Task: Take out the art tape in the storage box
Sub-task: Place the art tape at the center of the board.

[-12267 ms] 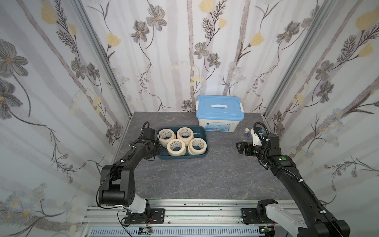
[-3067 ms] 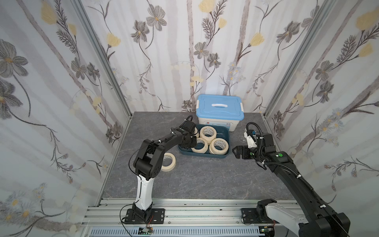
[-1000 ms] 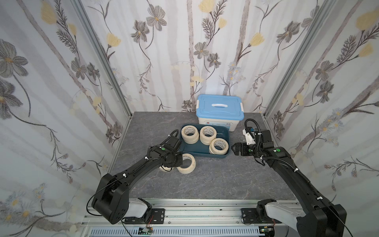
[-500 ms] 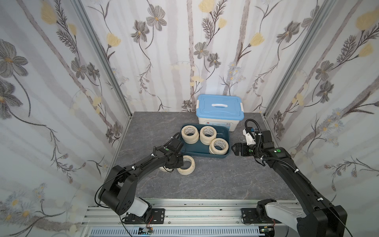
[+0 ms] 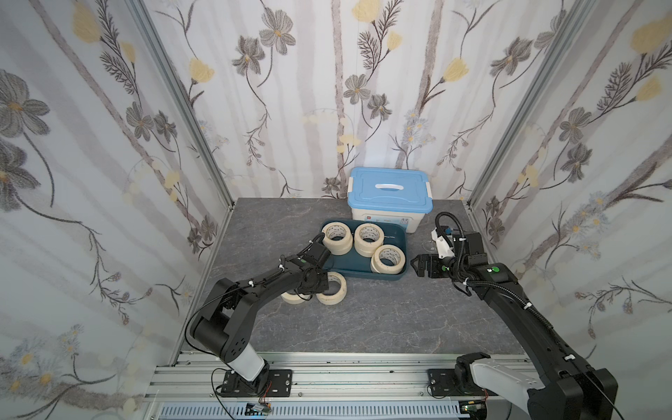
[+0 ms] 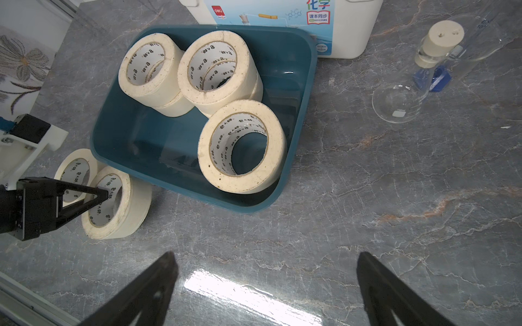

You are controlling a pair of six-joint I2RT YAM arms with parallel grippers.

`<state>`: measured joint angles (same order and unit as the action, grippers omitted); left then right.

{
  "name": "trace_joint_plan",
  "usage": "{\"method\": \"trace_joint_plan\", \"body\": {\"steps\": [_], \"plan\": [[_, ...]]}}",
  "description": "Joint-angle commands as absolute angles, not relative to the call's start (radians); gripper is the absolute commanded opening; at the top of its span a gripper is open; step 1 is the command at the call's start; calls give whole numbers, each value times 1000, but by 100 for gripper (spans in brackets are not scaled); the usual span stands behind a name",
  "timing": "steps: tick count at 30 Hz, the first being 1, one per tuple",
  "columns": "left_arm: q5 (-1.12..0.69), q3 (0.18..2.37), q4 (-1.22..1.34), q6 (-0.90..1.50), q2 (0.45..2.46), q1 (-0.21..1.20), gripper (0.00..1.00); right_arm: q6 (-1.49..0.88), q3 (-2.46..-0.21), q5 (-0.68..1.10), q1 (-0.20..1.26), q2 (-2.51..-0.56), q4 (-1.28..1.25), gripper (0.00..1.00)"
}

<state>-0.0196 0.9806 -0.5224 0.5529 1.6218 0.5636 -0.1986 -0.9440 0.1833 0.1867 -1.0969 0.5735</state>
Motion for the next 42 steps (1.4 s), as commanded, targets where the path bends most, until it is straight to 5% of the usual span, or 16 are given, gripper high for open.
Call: {"method": "trace_joint_plan", "body": {"steps": [1, 17, 42], "plan": [[3, 1004, -504, 553, 1644, 563, 3, -201, -942, 176, 188, -1088, 561, 100], [15, 1017, -434, 583, 1725, 564, 14, -204, -942, 177, 187, -1082, 561, 100], [104, 990, -482, 539, 1483, 561, 61, -209, -972, 221, 218, -1137, 572, 100]]}}
